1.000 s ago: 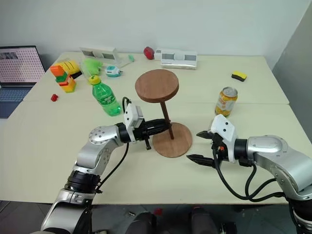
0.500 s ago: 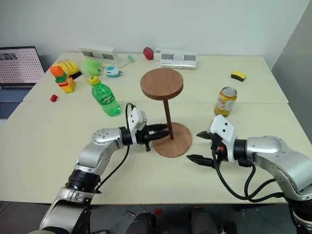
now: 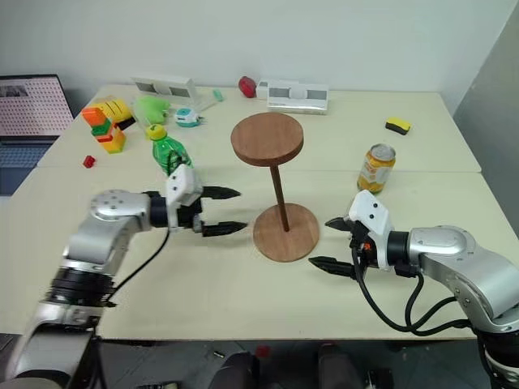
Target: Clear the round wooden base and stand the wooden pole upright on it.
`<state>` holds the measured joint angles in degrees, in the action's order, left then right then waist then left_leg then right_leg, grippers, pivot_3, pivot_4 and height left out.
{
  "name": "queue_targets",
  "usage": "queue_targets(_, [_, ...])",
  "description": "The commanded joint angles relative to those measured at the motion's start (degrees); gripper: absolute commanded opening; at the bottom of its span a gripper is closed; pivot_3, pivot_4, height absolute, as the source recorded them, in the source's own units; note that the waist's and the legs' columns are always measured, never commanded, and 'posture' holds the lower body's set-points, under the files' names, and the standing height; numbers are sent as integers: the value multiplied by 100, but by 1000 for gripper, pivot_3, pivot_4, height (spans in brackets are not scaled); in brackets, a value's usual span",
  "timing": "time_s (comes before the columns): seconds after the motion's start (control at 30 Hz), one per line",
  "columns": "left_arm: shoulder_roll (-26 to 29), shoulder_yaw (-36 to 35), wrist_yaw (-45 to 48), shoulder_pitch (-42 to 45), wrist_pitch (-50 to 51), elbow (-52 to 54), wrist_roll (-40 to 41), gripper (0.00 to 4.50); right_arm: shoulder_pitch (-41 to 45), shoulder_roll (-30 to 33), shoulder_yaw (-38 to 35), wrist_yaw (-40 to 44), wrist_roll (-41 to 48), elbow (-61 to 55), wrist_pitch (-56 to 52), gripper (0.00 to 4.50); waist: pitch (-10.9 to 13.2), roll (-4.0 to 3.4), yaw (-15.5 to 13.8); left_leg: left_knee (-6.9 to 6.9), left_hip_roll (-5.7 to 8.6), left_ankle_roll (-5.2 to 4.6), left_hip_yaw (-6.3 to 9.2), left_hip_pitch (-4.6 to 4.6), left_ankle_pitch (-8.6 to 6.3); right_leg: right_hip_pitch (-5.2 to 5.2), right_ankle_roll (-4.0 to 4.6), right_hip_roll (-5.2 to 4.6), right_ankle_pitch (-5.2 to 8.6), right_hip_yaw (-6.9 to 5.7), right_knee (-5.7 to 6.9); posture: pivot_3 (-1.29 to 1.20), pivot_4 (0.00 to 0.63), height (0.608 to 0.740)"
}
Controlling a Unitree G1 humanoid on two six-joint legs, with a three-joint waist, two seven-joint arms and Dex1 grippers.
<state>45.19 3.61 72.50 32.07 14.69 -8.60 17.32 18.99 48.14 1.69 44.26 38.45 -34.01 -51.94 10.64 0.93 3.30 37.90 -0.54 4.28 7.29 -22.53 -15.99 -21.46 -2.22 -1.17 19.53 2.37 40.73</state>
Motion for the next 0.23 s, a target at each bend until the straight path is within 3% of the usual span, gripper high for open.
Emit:
queue_targets(0.03, [530, -423, 433, -166, 349, 548, 416, 4119, -51, 83, -249, 148, 40, -98, 197, 4500, 0, 0, -3, 0, 0, 0, 1, -1, 0, 0, 0, 0, 0, -1, -2, 0, 150, 740])
queue_targets(0.23, [1065, -732, 714, -709, 895, 1219, 862, 4119, -223, 6, -510, 326, -5, 8, 677, 4500, 2, 0, -13, 0, 0, 0, 2, -4, 0, 2, 0, -2, 0, -3, -8, 0, 150, 740])
